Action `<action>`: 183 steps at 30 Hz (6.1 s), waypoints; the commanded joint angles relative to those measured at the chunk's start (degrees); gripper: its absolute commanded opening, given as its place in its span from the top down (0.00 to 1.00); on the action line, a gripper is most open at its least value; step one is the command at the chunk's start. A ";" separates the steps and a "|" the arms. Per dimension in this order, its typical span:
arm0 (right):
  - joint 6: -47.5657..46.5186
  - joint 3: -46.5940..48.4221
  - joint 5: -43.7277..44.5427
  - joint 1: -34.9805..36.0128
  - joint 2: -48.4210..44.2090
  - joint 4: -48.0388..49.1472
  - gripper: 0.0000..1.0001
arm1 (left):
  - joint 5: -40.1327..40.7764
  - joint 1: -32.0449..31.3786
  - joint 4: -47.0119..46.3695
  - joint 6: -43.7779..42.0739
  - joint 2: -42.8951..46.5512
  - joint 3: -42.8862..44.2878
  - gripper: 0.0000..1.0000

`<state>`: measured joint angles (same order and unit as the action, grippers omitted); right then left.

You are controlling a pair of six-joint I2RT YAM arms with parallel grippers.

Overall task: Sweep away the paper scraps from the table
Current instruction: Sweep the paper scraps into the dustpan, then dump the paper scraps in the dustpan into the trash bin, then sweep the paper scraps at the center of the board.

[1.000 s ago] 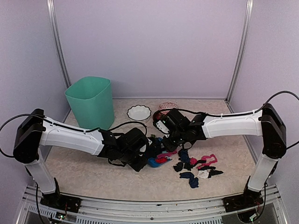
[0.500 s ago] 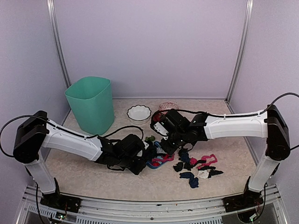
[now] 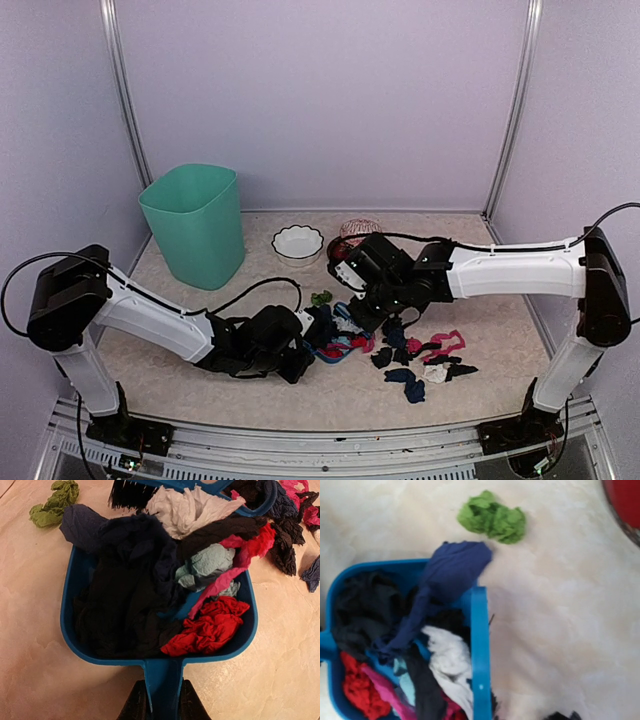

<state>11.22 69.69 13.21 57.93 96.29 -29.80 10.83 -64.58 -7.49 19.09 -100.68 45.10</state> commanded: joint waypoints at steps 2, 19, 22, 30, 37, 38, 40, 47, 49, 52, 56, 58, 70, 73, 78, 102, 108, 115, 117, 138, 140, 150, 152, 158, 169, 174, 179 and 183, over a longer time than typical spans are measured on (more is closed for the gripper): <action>2.81 -0.33 5.31 0.78 -3.50 -1.77 1.00 | 0.14 -0.72 -5.94 -0.44 0.15 -2.82 1.00; 7.66 -4.41 14.06 -1.48 -16.37 -1.55 1.00 | 2.10 -0.79 -10.15 -1.34 4.41 -5.37 1.00; 8.99 -7.15 14.23 -2.49 -19.03 0.02 1.00 | 3.25 -0.79 -9.55 -1.57 6.07 -5.38 1.00; 11.43 -13.26 15.91 -5.52 -25.21 1.15 1.00 | 5.58 -0.39 -5.45 -2.72 12.02 -4.38 1.00; 11.69 -17.61 15.98 -9.25 -29.60 1.51 1.00 | 5.77 0.92 1.47 -3.04 18.16 -0.97 1.00; 11.57 -17.91 15.77 -9.69 -29.88 1.57 1.00 | 6.05 1.13 3.00 -3.17 18.76 -0.01 1.00; 11.38 -18.47 15.76 -10.33 -30.50 1.69 1.00 | 6.49 1.68 6.34 -2.91 19.88 1.89 1.00; 10.80 -19.90 15.56 -11.68 -30.14 2.19 1.00 | 5.82 4.19 17.63 -2.68 23.42 9.59 1.00; 10.69 -20.23 15.51 -11.94 -29.84 2.65 1.00 | 5.64 4.85 20.54 -2.66 24.28 11.83 1.00; 10.51 -20.60 15.11 -12.22 -29.42 3.21 1.00 | 4.89 6.22 24.60 -2.41 25.58 14.93 1.00; 10.12 -21.03 14.60 -12.58 -28.81 4.20 1.00 | 3.59 8.61 29.30 -1.78 27.33 18.86 1.00; 9.96 -21.16 14.43 -12.74 -28.64 4.61 1.00 | 2.98 10.18 32.05 -1.41 27.79 20.92 1.00; 9.49 -22.50 13.44 -13.46 -28.85 5.98 1.00 | -0.44 22.51 42.25 -0.63 30.16 30.48 1.00; 9.53 -22.89 13.17 -13.59 -29.26 6.07 1.00 | -1.68 26.08 43.58 -0.42 30.96 31.91 1.00; 9.60 -23.20 13.07 -13.73 -29.65 6.16 1.00 | -6.96 32.52 44.28 0.86 32.12 32.95 1.00; 11.47 -24.54 12.52 -13.81 -31.26 5.95 1.00 | -58.00 62.94 14.51 39.98 33.54 16.94 1.00; 11.84 -25.30 11.76 -13.81 -31.59 6.66 1.00 | -62.65 65.18 -6.98 59.75 34.66 8.95 1.00; 11.91 -25.28 10.87 -13.81 -31.10 7.60 1.00 | -60.48 65.42 -30.45 82.72 35.69 1.86 1.00; 11.75 -25.06 10.71 -13.81 -31.01 8.05 1.00 | -59.47 65.42 -29.90 82.79 35.94 2.57 1.00; 29.56 -27.61 -11.53 -13.26 -32.05 29.16 1.00 | -62.26 62.02 -12.77 62.53 36.77 12.30 1.00; 31.74 -26.01 -13.63 -12.79 -28.14 30.23 1.00 | -61.81 60.89 -8.61 58.28 36.71 13.36 1.00; 44.11 -15.90 -18.61 -10.13 -8.88 40.55 1.00 | -57.29 56.95 11.59 38.44 38.00 19.58 1.00; 46.71 -13.84 -19.00 -9.83 -5.57 42.42 1.00 | -57.39 56.85 13.47 36.14 38.51 19.79 1.00; 52.69 -6.01 -19.57 -9.77 4.76 44.24 1.00 | -54.83 55.19 22.99 26.54 39.94 21.54 1.00; 58.02 9.82 -19.81 -9.90 21.07 41.45 1.00 | -46.86 48.92 36.22 14.79 42.22 24.56 1.00; 60.19 13.20 -20.40 -10.79 26.19 40.28 1.00 | -44.95 47.07 37.86 13.53 43.17 24.25 1.00; 62.24 13.02 -20.86 -12.26 28.18 39.04 1.00 | -43.27 45.33 38.54 13.01 43.48 24.51 1.00; 63.06 11.31 -20.67 -13.48 27.89 37.65 1.00 | -42.21 44.65 38.78 12.87 43.29 24.74 1.00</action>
<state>72.62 81.80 -7.53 46.09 123.81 9.54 -33.41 -19.14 30.68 33.56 -58.13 68.01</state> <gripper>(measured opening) 0.043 0.158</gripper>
